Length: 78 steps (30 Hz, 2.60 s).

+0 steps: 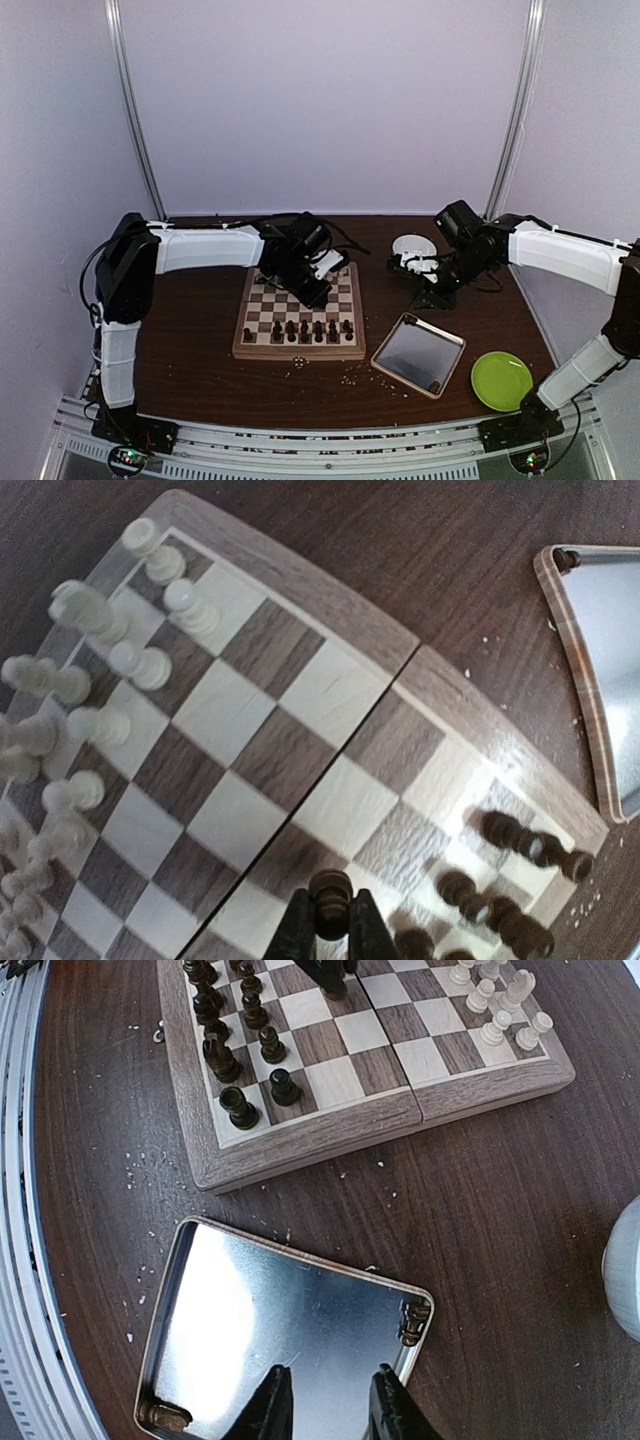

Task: Set up the chess pieces on the board
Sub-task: Pick up the pawn from the chessboard, then place the pawn at g7.

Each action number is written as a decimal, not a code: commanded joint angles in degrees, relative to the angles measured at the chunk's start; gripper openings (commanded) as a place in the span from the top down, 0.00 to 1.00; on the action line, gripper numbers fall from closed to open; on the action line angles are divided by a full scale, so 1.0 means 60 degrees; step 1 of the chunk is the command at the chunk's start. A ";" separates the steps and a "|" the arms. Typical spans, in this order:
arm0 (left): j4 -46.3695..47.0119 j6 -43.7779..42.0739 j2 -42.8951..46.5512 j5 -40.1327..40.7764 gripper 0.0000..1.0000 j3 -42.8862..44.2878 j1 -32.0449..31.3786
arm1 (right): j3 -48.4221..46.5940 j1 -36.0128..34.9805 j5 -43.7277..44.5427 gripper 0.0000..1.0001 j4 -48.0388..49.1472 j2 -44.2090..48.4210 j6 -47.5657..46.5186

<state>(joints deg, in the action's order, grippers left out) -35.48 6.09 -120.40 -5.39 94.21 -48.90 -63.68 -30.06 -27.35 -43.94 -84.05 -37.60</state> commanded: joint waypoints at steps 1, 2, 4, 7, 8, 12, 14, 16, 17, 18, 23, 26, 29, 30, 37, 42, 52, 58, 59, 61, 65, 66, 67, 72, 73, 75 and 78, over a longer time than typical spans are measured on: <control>-0.0144 -0.0005 0.1714 0.0423 0.94 -0.0957 0.0454 | 0.0069 0.0045 0.0041 0.73 -0.0007 -0.0145 -0.0062; -0.0144 0.0003 0.1987 0.0525 0.94 -0.1249 0.0568 | 0.0067 0.0049 0.0037 0.73 -0.0014 -0.0166 -0.0063; -0.0145 -0.0017 0.2500 0.0824 0.94 -0.1979 0.0658 | 0.0056 0.0045 0.0034 0.73 -0.0028 -0.0219 -0.0061; -0.0118 0.0027 0.3121 0.0885 0.94 -0.2822 0.0694 | 0.0047 0.0046 0.0053 0.73 -0.0041 -0.0287 -0.0060; -0.0088 0.0068 0.3263 0.0873 0.94 -0.3084 0.0691 | 0.0029 0.0045 0.0053 0.73 -0.0044 -0.0301 -0.0061; 0.0086 0.0164 0.3637 0.0859 0.94 -0.3929 0.0707 | 0.0017 0.0045 0.0048 0.73 -0.0076 -0.0397 -0.0061; 0.0143 0.0217 0.3705 0.0917 0.94 -0.4222 0.0709 | 0.0009 0.0046 0.0061 0.73 -0.0068 -0.0433 -0.0053; 0.0262 0.0314 0.3792 0.0955 0.94 -0.4436 0.0709 | 0.0008 0.0056 0.0037 0.73 -0.0087 -0.0471 -0.0042; 0.0337 0.0364 0.3825 0.0953 0.94 -0.4522 0.0709 | 0.0008 0.0046 0.0024 0.73 -0.0079 -0.0480 -0.0042; 0.0398 0.0410 0.3831 0.0940 0.94 -0.4564 0.0706 | 0.0008 0.0045 0.0011 0.73 -0.0100 -0.0499 -0.0033; 0.0549 0.0495 0.3821 0.0907 0.94 -0.4760 0.0709 | -0.0031 0.0045 -0.0026 0.73 -0.0153 -0.0602 -0.0039; 0.0581 0.0495 0.3799 0.0962 0.94 -0.4816 0.0709 | -0.0043 0.0045 -0.0026 0.73 -0.0161 -0.0644 -0.0035; 0.0542 0.0505 0.3753 0.1158 0.94 -0.4819 0.0720 | -0.0037 0.0045 -0.0028 0.73 -0.0171 -0.0687 -0.0031; 0.0539 0.0496 0.3736 0.1161 0.94 -0.4842 0.0731 | -0.0038 0.0045 -0.0030 0.73 -0.0172 -0.0692 -0.0024; 0.0525 0.0466 0.3660 0.1185 0.94 -0.4878 0.0750 | -0.0067 0.0052 -0.0041 0.73 -0.0212 -0.0762 -0.0032; 0.0524 0.0465 0.3674 0.1173 0.94 -0.4919 0.0752 | -0.0076 0.0045 -0.0055 0.73 -0.0219 -0.0795 -0.0035; 0.0380 0.0450 0.3862 0.1224 0.79 -0.4865 0.0744 | -0.0119 0.0045 -0.0105 0.73 -0.0273 -0.0820 -0.0002; 0.0178 0.0410 0.4195 0.1358 0.77 -0.4777 0.0752 | -0.0214 0.0045 -0.0178 0.72 -0.0373 -0.0677 -0.0006; 0.0096 0.0399 0.4253 0.1393 0.77 -0.4736 0.0741 | -0.0218 0.0076 -0.0124 0.73 -0.0391 -0.0601 0.0016; -0.0105 0.0369 0.4419 0.1508 0.76 -0.4646 0.0750 | -0.0265 0.0214 -0.0263 0.73 -0.0584 -0.0407 -0.0051; -0.0532 0.0311 0.4931 0.1846 0.74 -0.4325 0.0751 | -0.0274 0.0432 -0.0593 0.72 -0.1554 0.0020 -0.0852; -0.0544 0.0327 0.5064 0.1835 0.73 -0.4219 0.0733 | -0.0084 0.0416 -0.0330 0.72 -0.1648 0.0169 -0.1042; -0.0491 0.0356 0.5194 0.1780 0.73 -0.4105 0.0738 | 0.0139 0.0404 -0.0219 0.71 -0.1671 0.0329 -0.1249; 0.0462 0.0722 0.5604 0.1176 0.72 -0.3769 0.0603 | 0.1380 -0.0174 0.0312 0.66 -0.1979 0.1077 -0.2618; 0.0684 0.0796 0.5645 0.1081 0.71 -0.3754 0.0562 | 0.1639 -0.0384 0.0553 0.66 -0.1910 0.1204 -0.2746; 0.1128 0.0893 0.5678 0.0825 0.71 -0.3735 0.0385 | 0.2195 -0.0859 0.0997 0.65 -0.1716 0.1407 -0.2855; 0.1621 0.0964 0.5469 0.0429 0.69 -0.3612 0.0035 | 0.2741 -0.1501 0.1623 0.65 -0.1350 0.1366 -0.2860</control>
<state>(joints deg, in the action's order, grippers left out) -32.32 10.24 -86.89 1.37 70.87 -46.06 -50.78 -35.22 -24.05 -53.17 -76.44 -51.83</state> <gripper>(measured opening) 0.299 0.346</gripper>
